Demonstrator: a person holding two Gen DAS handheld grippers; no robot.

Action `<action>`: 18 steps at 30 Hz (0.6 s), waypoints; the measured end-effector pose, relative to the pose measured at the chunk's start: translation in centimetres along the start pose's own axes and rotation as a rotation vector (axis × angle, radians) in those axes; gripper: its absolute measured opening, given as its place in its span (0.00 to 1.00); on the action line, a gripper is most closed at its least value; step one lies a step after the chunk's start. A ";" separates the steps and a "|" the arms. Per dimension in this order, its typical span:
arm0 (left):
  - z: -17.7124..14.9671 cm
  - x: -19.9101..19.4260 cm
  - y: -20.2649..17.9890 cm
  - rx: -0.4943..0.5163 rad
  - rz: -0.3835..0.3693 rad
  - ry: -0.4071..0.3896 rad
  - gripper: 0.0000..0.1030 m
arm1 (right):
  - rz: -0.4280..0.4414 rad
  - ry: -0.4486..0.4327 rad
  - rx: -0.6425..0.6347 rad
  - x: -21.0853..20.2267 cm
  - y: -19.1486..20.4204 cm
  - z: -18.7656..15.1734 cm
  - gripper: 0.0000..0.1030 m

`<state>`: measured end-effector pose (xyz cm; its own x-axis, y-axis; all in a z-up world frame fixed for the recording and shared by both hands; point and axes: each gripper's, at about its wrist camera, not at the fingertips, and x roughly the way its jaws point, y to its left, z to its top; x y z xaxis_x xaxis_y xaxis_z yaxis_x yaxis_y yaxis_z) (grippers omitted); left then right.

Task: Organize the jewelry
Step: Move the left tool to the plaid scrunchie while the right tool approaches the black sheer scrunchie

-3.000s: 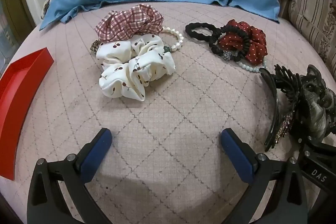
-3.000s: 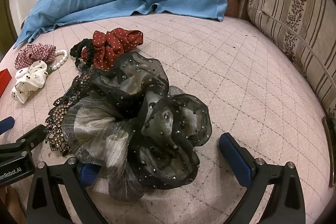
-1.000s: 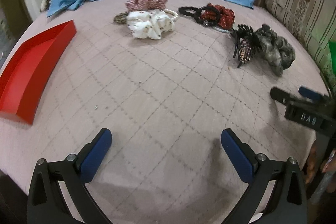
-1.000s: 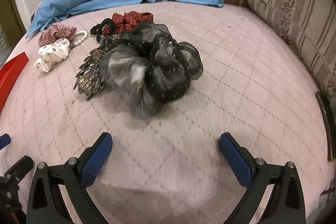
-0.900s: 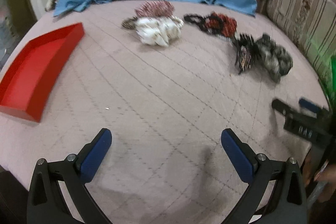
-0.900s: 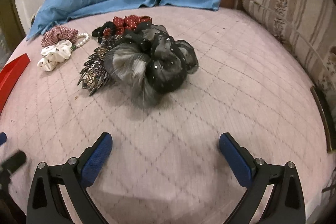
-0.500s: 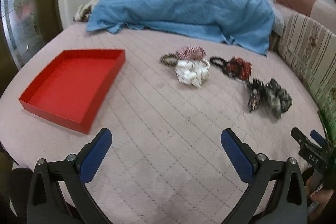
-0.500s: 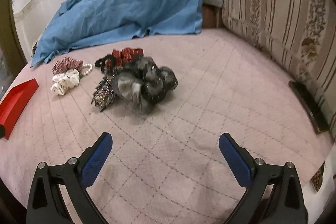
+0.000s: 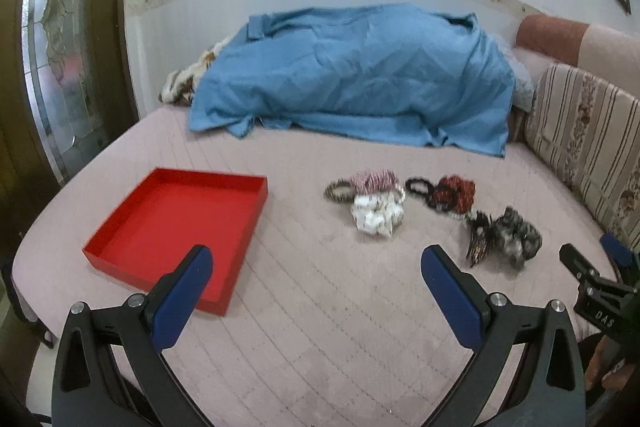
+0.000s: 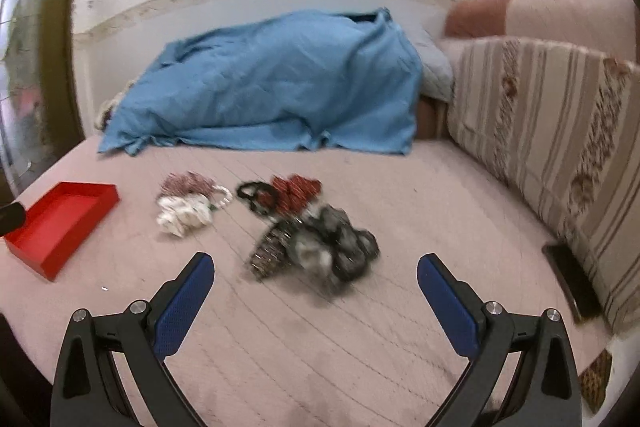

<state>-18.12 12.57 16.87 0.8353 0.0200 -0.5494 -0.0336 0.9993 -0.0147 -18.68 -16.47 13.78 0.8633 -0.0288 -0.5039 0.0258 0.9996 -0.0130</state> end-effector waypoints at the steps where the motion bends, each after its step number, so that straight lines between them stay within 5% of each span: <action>1: 0.3 -0.4 0.2 -0.010 -0.003 -0.005 1.00 | 0.010 -0.008 -0.004 -0.3 0.4 0.4 1.00; 15: 0.9 0.4 1.5 -0.041 -0.025 0.053 1.00 | 0.034 -0.007 0.007 -1.1 0.8 2.4 1.00; 18: 0.8 0.9 1.8 -0.054 -0.035 0.069 1.00 | 0.092 0.029 0.014 -0.6 0.9 2.5 0.92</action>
<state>-16.95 14.41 16.99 0.7966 -0.0189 -0.6042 -0.0359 0.9963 -0.0785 -17.90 -15.57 16.18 0.8473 0.0635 -0.5273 -0.0461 0.9979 0.0461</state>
